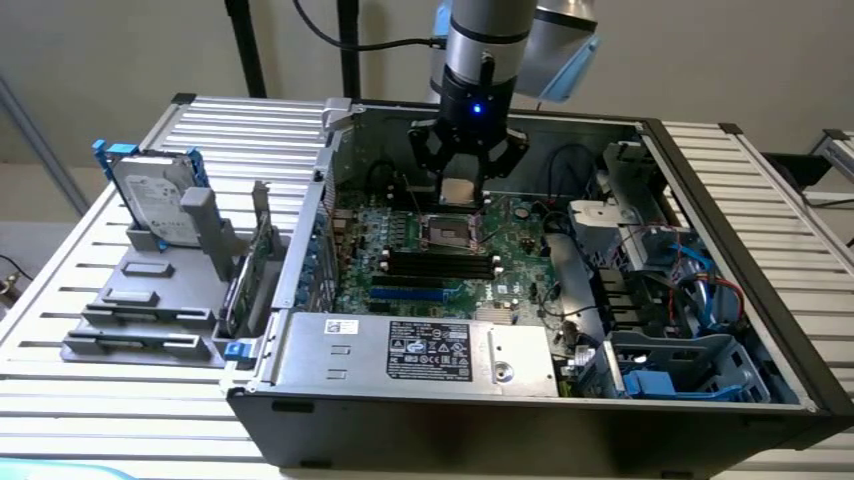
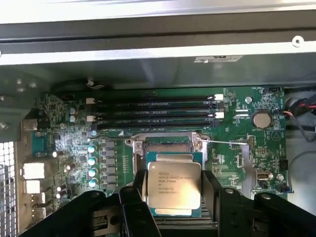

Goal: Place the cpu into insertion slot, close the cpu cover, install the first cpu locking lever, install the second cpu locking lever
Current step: 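Place the cpu into insertion slot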

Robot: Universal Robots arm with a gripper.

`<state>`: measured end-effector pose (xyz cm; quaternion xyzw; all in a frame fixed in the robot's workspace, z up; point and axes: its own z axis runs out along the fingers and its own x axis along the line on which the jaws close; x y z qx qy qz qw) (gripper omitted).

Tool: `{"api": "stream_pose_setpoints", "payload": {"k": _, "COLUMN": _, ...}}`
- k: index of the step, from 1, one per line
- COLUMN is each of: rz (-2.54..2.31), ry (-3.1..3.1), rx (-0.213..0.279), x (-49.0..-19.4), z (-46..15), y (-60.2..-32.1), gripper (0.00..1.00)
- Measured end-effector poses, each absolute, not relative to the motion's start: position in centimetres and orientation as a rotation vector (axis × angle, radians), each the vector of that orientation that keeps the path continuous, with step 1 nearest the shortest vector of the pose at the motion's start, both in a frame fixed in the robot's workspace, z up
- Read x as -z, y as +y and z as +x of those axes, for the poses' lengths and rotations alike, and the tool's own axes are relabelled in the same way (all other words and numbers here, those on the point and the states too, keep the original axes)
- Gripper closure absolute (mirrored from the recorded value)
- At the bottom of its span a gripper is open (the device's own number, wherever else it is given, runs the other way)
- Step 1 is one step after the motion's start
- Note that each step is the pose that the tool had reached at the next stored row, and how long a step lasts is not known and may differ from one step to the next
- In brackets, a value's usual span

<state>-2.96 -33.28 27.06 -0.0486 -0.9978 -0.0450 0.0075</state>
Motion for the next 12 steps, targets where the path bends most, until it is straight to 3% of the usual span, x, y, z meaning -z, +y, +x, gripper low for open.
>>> {"api": "stream_pose_setpoints", "payload": {"k": 12, "rz": -0.476, "ry": -3.096, "rx": 0.143, "x": -27.05, "z": -2.96, "y": -33.28, "gripper": 0.46}}
